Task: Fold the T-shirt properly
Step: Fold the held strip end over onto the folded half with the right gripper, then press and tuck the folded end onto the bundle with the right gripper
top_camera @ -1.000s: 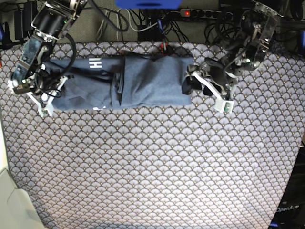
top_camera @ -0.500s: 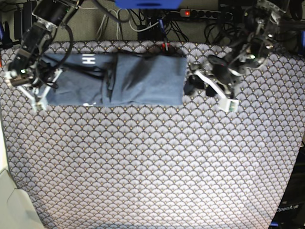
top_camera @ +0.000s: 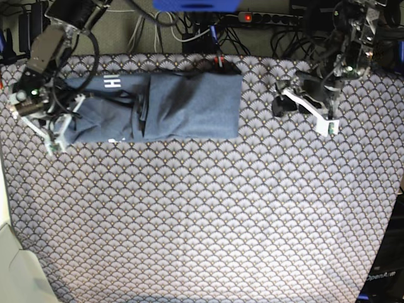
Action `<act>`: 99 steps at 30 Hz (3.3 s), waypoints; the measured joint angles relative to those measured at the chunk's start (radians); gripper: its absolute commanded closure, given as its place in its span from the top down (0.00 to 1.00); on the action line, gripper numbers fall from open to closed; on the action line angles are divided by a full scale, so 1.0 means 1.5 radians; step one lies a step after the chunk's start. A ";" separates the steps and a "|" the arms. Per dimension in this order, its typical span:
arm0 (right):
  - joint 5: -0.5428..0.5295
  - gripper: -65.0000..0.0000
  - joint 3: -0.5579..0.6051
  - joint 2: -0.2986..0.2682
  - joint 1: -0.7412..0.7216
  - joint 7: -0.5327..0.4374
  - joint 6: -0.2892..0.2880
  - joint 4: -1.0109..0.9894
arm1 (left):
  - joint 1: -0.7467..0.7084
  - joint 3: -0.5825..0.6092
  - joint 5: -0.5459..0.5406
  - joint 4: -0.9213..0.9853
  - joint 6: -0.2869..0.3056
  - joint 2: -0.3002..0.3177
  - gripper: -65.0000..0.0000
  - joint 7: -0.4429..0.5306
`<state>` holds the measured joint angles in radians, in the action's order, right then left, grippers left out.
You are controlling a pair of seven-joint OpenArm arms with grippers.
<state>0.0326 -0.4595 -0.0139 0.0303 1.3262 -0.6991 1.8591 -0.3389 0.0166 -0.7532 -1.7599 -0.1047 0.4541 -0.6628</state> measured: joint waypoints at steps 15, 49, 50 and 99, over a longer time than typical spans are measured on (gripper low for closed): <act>0.004 0.00 0.172 0.011 0.015 0.002 0.000 0.031 | -0.030 -0.003 0.000 -0.006 0.001 0.002 0.68 -0.004; 0.003 0.00 0.364 0.094 0.025 0.003 0.000 0.079 | -0.062 -0.108 -0.003 -0.002 0.002 -0.019 0.68 -0.002; 0.003 0.00 0.364 0.086 0.024 -0.001 0.000 0.079 | -0.062 -0.108 -0.002 -0.002 0.002 -0.018 0.68 -0.001; 0.001 0.00 0.594 0.037 0.033 -0.052 0.036 0.068 | -0.031 -0.107 0.000 0.059 0.002 -0.019 0.68 0.001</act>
<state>0.0341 0.4316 0.0418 0.0803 1.2476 -0.6449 1.9606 -0.3847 -0.1444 -0.7532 -1.6718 -0.1017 0.4263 -0.6621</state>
